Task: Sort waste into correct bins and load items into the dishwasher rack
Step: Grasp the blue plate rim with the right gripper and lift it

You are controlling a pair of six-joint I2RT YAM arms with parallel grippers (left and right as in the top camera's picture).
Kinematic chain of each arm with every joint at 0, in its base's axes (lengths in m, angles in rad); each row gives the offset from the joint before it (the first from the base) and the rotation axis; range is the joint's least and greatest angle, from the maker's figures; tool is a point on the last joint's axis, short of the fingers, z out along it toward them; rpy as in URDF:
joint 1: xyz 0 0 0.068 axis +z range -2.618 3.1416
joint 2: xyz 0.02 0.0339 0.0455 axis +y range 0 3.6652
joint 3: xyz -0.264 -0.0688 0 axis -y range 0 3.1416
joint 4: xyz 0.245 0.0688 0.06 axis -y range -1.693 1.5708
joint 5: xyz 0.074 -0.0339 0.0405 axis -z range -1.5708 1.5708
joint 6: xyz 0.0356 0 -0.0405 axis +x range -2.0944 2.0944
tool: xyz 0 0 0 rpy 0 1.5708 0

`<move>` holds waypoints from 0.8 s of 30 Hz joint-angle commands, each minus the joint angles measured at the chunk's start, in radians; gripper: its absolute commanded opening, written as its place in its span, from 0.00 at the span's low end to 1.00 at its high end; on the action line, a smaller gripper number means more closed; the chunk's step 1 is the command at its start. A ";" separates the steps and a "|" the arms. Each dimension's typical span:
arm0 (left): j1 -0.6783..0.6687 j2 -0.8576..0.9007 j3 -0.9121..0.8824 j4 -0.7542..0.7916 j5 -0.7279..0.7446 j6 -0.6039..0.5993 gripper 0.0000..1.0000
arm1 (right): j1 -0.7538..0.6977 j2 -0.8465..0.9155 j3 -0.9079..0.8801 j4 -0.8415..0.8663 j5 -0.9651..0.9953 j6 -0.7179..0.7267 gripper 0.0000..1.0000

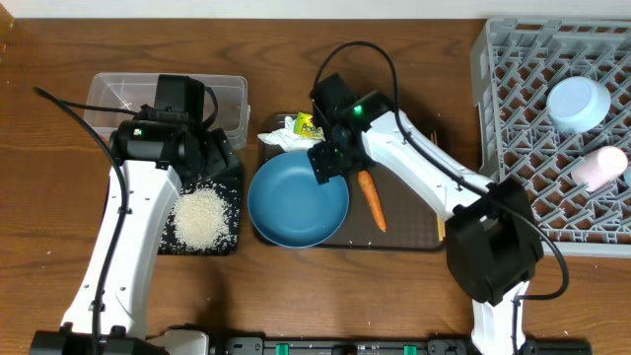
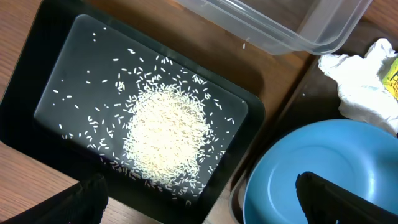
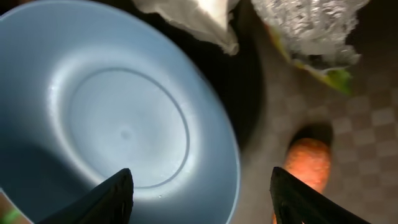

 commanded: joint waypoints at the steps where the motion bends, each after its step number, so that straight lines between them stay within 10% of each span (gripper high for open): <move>1: 0.003 -0.003 0.011 -0.002 -0.008 -0.010 0.99 | 0.010 -0.010 -0.004 -0.006 -0.003 0.013 0.67; 14: 0.003 -0.003 0.011 -0.002 -0.008 -0.009 0.99 | 0.030 0.040 -0.069 0.055 0.016 0.047 0.65; 24: 0.003 -0.003 0.011 -0.002 -0.008 -0.010 0.99 | 0.025 0.035 -0.068 0.048 0.015 0.047 0.08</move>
